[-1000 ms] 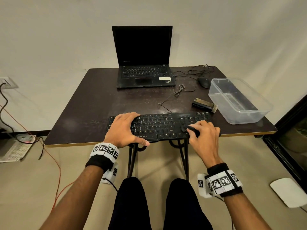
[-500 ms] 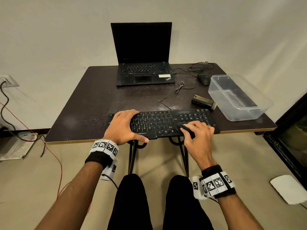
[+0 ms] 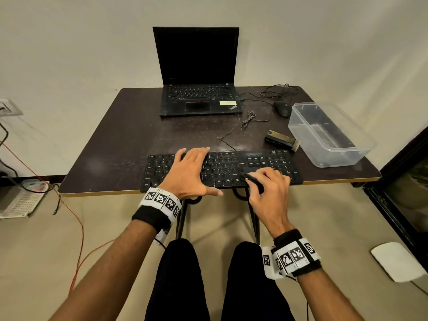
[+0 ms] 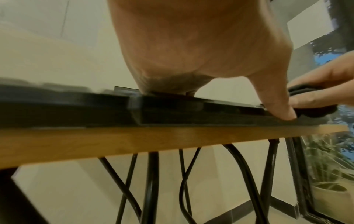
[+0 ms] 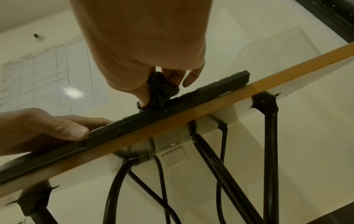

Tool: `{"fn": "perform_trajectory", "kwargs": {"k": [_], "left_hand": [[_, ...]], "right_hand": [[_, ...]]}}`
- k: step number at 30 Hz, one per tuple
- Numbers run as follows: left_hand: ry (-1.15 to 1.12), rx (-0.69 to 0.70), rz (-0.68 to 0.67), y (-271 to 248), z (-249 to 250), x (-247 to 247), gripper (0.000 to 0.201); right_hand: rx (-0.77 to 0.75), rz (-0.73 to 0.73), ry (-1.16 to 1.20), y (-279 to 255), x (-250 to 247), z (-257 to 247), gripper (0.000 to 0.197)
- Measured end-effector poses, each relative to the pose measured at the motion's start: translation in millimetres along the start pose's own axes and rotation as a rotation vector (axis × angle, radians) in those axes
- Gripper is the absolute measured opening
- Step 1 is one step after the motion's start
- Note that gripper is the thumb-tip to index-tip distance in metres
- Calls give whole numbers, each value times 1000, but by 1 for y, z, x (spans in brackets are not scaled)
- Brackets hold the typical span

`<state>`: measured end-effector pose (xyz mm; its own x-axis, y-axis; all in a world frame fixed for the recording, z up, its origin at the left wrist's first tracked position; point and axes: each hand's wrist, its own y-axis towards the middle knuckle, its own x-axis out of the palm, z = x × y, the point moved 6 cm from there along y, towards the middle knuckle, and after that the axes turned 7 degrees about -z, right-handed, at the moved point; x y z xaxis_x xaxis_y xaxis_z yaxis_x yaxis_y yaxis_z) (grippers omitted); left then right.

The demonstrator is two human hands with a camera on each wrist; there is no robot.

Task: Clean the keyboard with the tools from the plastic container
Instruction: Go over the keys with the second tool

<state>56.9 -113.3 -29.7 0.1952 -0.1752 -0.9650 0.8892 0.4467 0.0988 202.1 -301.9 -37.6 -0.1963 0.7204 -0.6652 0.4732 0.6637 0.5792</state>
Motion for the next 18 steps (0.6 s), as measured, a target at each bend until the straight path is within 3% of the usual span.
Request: {"fn": "perform_trajectory", "kwargs": {"k": [2, 6, 11, 15, 18], "left_hand": [[17, -4, 2, 6, 6, 5, 137], [24, -8, 63, 5, 5, 8, 126], [8, -27, 83, 6, 3, 9, 129], [3, -34, 84, 5, 2, 9, 128], [-5, -38, 88, 6, 3, 9, 129]], "right_hand": [[-29, -17, -9, 0, -1, 3, 9], [132, 59, -32, 3, -17, 32, 9], [-72, -50, 6, -4, -1, 0, 9], [97, 66, 4, 3, -11, 25, 9], [-8, -22, 7, 1, -2, 10, 9]]}}
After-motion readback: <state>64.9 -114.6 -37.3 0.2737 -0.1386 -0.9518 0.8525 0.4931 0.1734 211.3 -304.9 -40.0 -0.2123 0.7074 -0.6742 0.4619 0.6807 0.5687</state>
